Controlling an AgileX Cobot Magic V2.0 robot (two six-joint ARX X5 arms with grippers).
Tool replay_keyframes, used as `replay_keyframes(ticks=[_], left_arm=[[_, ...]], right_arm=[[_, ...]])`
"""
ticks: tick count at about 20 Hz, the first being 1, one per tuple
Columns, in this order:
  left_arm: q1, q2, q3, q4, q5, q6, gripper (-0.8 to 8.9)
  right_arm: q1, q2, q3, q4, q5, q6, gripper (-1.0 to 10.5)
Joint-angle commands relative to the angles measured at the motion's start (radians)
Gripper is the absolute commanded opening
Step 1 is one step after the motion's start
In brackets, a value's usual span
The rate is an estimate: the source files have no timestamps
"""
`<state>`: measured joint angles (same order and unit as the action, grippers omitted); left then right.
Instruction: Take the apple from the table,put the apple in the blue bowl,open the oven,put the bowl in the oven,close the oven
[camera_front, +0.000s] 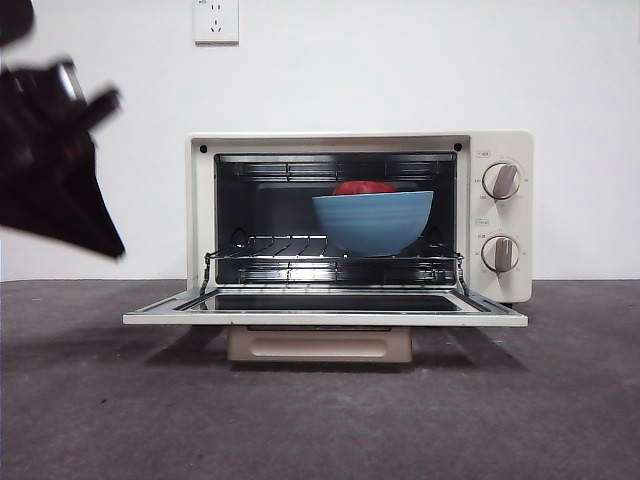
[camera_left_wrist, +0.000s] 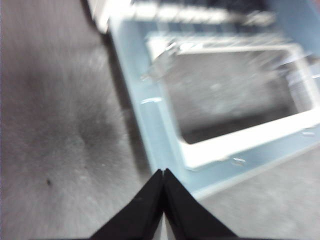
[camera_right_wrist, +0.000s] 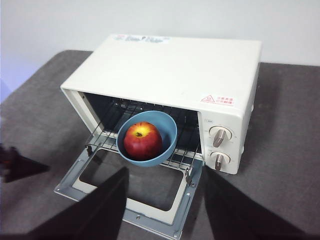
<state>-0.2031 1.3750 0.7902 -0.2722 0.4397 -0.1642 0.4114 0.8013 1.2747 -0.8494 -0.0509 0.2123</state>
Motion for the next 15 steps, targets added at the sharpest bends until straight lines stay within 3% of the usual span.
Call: replay_keyframes(ticks=[1, 6, 12, 15], left_arm=[[-0.002, 0.108, 0.005, 0.063, 0.006, -0.014, 0.06], [-0.005, 0.263, 0.005, 0.192, 0.051, -0.046, 0.06], [-0.006, 0.333, 0.005, 0.237, 0.206, -0.059, 0.06], [0.009, 0.333, 0.005, 0.319, 0.335, -0.12, 0.06]], right_arm=[[0.005, -0.029, 0.019, -0.006, -0.001, -0.011, 2.3], [0.005, -0.088, 0.019, -0.043, -0.001, -0.008, 2.3], [0.005, -0.093, 0.019, -0.073, 0.0, -0.008, 2.3], [0.005, -0.093, 0.019, -0.073, 0.005, -0.008, 2.3]])
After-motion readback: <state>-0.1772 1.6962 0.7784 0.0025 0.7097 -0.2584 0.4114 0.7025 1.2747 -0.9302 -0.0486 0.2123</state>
